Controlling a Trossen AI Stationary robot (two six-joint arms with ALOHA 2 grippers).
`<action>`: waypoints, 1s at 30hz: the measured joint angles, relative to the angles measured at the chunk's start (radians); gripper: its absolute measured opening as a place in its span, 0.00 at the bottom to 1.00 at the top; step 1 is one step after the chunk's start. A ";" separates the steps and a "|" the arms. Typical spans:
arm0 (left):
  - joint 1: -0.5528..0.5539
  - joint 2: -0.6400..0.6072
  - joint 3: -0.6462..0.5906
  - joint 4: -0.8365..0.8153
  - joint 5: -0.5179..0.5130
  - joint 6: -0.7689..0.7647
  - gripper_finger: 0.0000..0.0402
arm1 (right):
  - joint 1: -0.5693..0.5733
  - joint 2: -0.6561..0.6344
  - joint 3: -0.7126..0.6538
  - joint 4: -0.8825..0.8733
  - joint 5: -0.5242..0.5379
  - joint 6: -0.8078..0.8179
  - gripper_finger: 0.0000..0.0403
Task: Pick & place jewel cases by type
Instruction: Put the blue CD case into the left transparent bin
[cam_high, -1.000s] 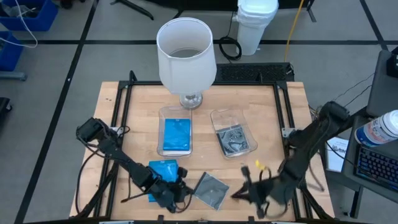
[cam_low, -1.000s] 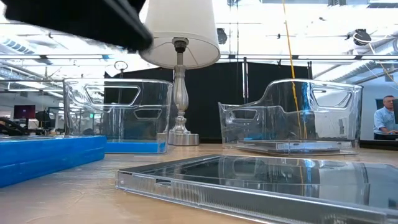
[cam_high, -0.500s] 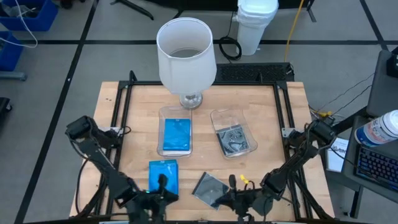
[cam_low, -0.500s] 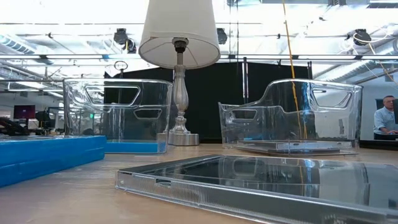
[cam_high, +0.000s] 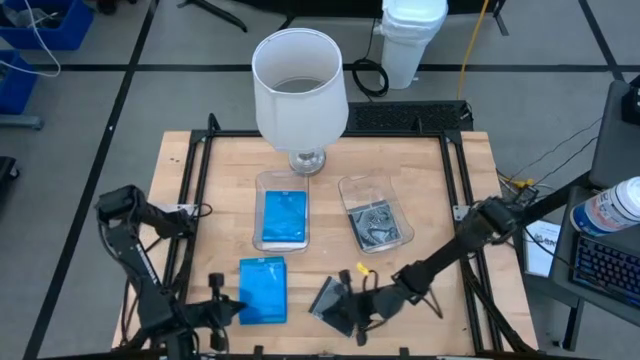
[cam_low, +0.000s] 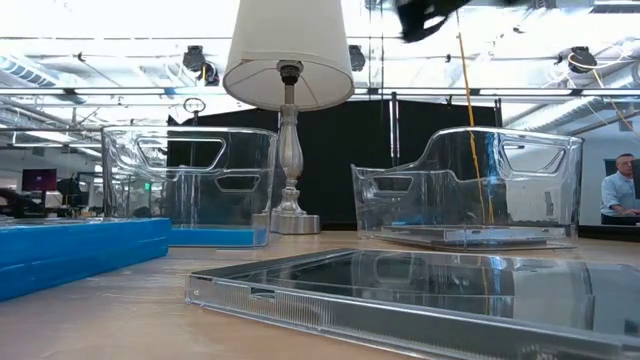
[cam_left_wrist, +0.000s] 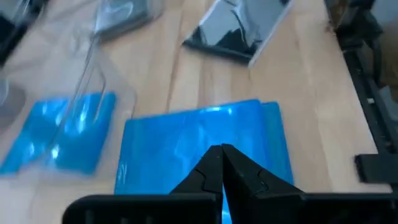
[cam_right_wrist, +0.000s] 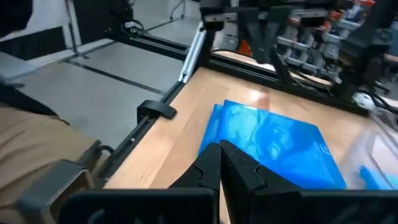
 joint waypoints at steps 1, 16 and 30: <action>-0.008 0.000 -0.008 -0.014 0.019 -0.057 0.03 | -0.013 0.022 0.018 0.003 -0.021 -0.014 0.00; 0.053 0.005 -0.158 -0.071 0.406 -0.408 0.01 | -0.141 0.215 0.305 -0.252 -0.165 -0.066 0.00; 0.183 0.005 -0.213 -0.029 0.407 -0.387 0.02 | -0.139 0.214 0.304 -0.388 -0.145 -0.068 0.00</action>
